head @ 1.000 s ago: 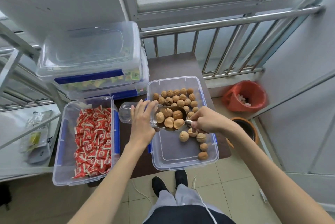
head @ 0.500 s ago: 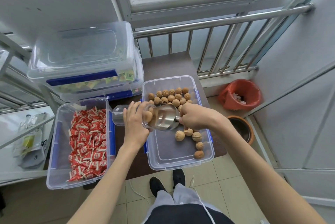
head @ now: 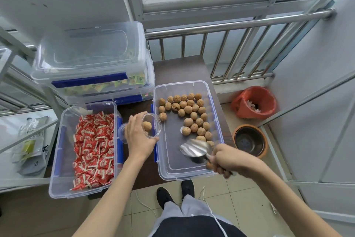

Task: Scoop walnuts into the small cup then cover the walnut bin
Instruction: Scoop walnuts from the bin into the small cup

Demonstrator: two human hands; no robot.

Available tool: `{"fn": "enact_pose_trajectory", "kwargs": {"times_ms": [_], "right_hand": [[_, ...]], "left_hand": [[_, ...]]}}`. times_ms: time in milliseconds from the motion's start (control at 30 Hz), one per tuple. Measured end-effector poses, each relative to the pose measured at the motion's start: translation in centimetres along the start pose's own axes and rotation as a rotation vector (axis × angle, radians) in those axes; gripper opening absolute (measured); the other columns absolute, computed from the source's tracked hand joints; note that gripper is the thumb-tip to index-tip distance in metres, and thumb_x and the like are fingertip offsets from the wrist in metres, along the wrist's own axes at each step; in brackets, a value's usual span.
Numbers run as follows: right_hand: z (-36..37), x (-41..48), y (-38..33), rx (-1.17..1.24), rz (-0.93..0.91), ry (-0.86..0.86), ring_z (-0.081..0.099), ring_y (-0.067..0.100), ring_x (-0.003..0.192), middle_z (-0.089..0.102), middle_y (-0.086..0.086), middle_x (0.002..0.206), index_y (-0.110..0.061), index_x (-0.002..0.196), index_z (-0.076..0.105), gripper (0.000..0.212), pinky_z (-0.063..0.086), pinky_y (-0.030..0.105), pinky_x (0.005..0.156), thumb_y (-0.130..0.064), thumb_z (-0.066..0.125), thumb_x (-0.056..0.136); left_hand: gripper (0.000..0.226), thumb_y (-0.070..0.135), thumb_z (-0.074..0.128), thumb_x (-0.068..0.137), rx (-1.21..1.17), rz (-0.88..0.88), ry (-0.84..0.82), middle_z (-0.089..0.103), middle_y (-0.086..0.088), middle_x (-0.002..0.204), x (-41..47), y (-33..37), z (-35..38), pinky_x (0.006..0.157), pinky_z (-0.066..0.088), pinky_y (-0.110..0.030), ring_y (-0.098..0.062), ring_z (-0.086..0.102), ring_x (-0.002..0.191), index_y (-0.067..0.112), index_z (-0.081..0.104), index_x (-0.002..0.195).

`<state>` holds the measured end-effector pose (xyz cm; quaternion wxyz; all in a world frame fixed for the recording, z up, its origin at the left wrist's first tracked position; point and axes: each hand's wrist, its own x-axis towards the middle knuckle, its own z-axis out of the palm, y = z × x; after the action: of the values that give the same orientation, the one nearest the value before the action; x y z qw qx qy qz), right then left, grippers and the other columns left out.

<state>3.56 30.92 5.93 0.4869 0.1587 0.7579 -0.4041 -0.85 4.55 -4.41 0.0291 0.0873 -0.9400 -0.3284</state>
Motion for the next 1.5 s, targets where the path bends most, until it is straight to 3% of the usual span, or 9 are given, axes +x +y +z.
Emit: {"fn": "enact_pose_trajectory", "kwargs": {"times_ms": [100, 300, 467, 600, 767, 933, 1233, 1433, 1500], "right_hand": [[0.7, 0.8, 2.1, 0.09, 0.102, -0.029, 0.036, 0.011, 0.042, 0.042, 0.004, 0.057, -0.012, 0.074, 0.043, 0.023, 0.028, 0.019, 0.037, -0.002, 0.035, 0.094], [1.8, 4.0, 3.3, 0.027, 0.106, 0.154, 0.038, 0.019, 0.042, 0.045, 0.014, 0.057, -0.003, 0.077, 0.044, 0.017, 0.032, 0.02, 0.038, 0.007, 0.032, 0.085], [2.3, 7.1, 4.1, 0.108, 0.016, 0.177, 0.047, 0.023, 0.041, 0.052, 0.02, 0.06, -0.002, 0.082, 0.049, 0.014, 0.039, 0.03, 0.045, -0.007, 0.04, 0.092], [2.6, 9.0, 3.0, 0.196, -0.051, 0.222, 0.053, 0.019, 0.037, 0.053, 0.016, 0.057, -0.003, 0.079, 0.049, 0.018, 0.045, 0.022, 0.039, -0.009, 0.043, 0.095], [3.0, 12.3, 0.5, 0.222, -0.064, 0.353, 0.058, 0.02, 0.043, 0.055, 0.011, 0.06, -0.007, 0.07, 0.05, 0.025, 0.048, 0.027, 0.045, -0.014, 0.046, 0.093], [3.2, 15.7, -1.6, 0.446, -0.067, 0.268, 0.055, 0.017, 0.043, 0.052, 0.012, 0.062, -0.006, 0.075, 0.05, 0.02, 0.05, 0.037, 0.057, -0.007, 0.046, 0.095], [4.0, 18.1, -3.3, 0.673, -0.128, 0.276, 0.051, 0.013, 0.052, 0.048, 0.009, 0.068, -0.006, 0.076, 0.055, 0.022, 0.053, 0.02, 0.041, -0.002, 0.047, 0.097], [3.9, 16.9, 0.0, 0.58, -0.198, 0.268, 0.056, 0.01, 0.053, 0.054, 0.009, 0.07, -0.005, 0.079, 0.061, 0.021, 0.058, 0.034, 0.066, -0.005, 0.048, 0.096], [3.6, 15.6, 0.8, 0.574, -0.228, 0.259, 0.055, 0.011, 0.059, 0.053, 0.009, 0.074, 0.001, 0.092, 0.065, 0.02, 0.057, 0.028, 0.063, -0.004, 0.047, 0.098]], "left_hand": [[0.088, 0.017, 0.092, 0.058, 0.031, -0.003, 0.017, 0.055, -0.003, 0.133, 0.0, 0.4, 0.2, 0.11, 0.035, -0.058, -0.035, 0.047, 0.135, 0.026, 0.048, 0.134], [0.087, 0.015, 0.09, 0.059, 0.031, -0.032, 0.026, 0.054, -0.003, 0.134, -0.1, 0.7, 0.4, 0.111, 0.035, -0.057, -0.034, 0.046, 0.136, 0.027, 0.048, 0.135], [0.086, 0.016, 0.088, 0.061, 0.044, -0.05, 0.047, 0.053, -0.003, 0.134, -0.4, 0.7, 0.4, 0.11, 0.037, -0.058, -0.035, 0.047, 0.135, 0.027, 0.046, 0.135], [0.084, 0.019, 0.088, 0.063, 0.042, -0.051, 0.055, 0.053, -0.005, 0.136, -0.6, 0.9, 0.5, 0.11, 0.036, -0.058, -0.034, 0.046, 0.135, 0.025, 0.047, 0.136], [0.083, 0.021, 0.088, 0.063, 0.048, -0.046, 0.07, 0.054, -0.003, 0.133, -0.6, 1.2, 0.5, 0.11, 0.037, -0.054, -0.029, 0.049, 0.132, 0.024, 0.048, 0.136], [0.081, 0.019, 0.087, 0.064, 0.046, -0.038, 0.092, 0.055, 0.0, 0.128, -0.7, 1.4, 0.4, 0.107, 0.036, -0.042, -0.024, 0.051, 0.125, 0.024, 0.049, 0.135], [0.084, 0.017, 0.088, 0.064, 0.055, -0.056, 0.081, 0.053, 0.002, 0.133, -0.7, 1.6, 0.3, 0.108, 0.031, -0.038, -0.021, 0.048, 0.129, 0.026, 0.046, 0.136], [0.083, 0.017, 0.088, 0.065, 0.056, -0.057, 0.086, 0.053, 0.002, 0.132, -0.8, 1.7, 0.2, 0.105, 0.03, -0.035, -0.02, 0.049, 0.128, 0.025, 0.047, 0.136], [0.083, 0.017, 0.088, 0.064, 0.053, -0.059, 0.089, 0.054, 0.002, 0.133, -0.8, 1.8, 0.2, 0.107, 0.033, -0.039, -0.021, 0.048, 0.128, 0.025, 0.048, 0.136]]}}
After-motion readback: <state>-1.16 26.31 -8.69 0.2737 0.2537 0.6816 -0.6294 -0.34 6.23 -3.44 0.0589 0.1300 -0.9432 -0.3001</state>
